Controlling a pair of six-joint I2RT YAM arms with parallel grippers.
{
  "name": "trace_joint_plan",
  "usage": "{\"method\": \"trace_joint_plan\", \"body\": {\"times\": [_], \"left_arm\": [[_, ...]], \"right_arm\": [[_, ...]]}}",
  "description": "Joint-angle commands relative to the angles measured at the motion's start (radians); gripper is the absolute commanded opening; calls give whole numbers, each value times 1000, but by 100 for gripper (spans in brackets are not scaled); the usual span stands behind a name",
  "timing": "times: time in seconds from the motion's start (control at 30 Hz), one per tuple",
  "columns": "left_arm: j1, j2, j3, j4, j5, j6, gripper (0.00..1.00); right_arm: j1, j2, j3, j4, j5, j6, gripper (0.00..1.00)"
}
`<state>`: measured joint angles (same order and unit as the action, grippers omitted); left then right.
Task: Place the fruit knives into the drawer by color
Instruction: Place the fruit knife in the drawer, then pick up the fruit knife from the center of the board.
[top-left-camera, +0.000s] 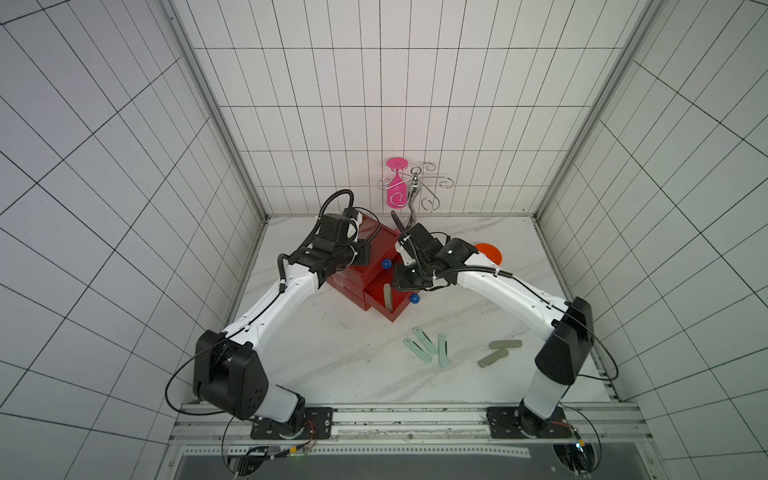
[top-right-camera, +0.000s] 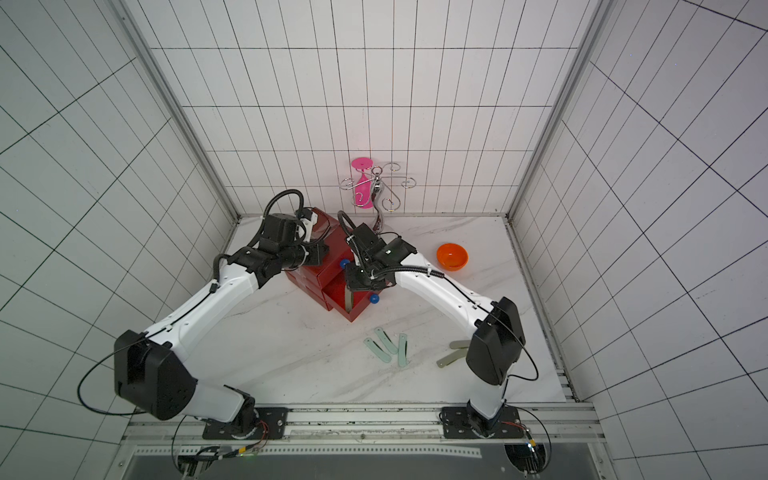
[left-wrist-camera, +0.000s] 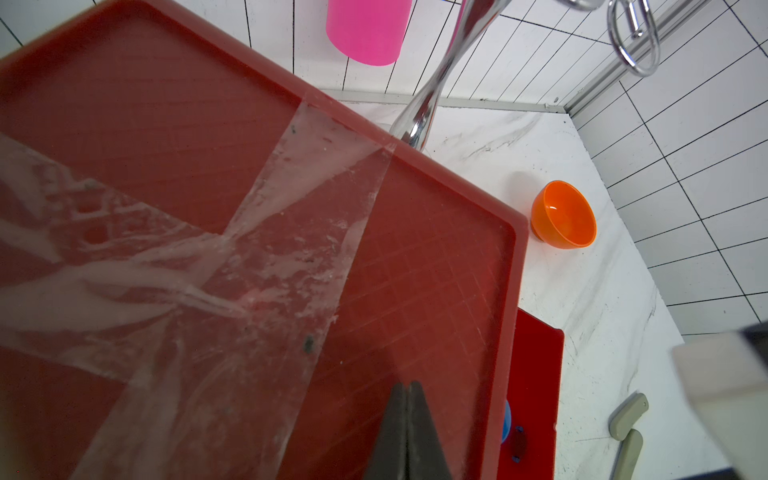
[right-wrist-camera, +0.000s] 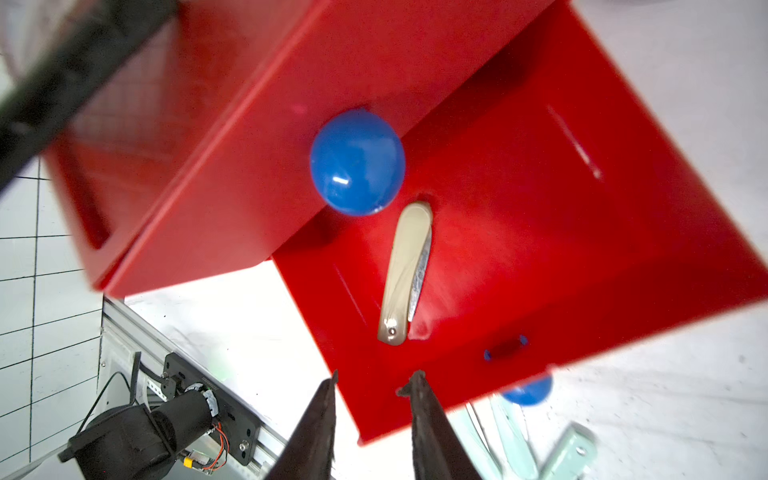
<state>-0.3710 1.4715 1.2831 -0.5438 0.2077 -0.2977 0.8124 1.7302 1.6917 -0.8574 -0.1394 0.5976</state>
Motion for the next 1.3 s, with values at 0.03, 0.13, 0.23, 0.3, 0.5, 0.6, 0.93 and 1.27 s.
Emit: {"method": "trace_joint_plan", "body": {"times": [0.03,0.13,0.23,0.3,0.5,0.6,0.93,1.27], "left_arm": [[6,50,-42,-199,-22,2,0],[6,49,-42,-199,-21,0,0],[6,48,-42,-199,-17,0,0],[6,46,-43,-199,-16,0,0],[6,46,-42,-198,-16,-1,0],[6,47,-43,-199,-14,-1,0],[5,47,-43,-198,-14,-1,0],[6,52,-43,-198,-14,-1,0]], "right_arm": [[-1,-152,-38,-90,118,19,32],[-26,-261,-132,-139,178,55,33],[-84,-355,-220,-236,240,102,33],[-140,-412,-294,-281,250,126,33],[-304,-558,-529,-311,220,174,34],[-369,-602,-618,-310,198,190,37],[-444,-651,-888,-232,81,222,37],[-447,-609,-1010,-157,78,225,46]]}}
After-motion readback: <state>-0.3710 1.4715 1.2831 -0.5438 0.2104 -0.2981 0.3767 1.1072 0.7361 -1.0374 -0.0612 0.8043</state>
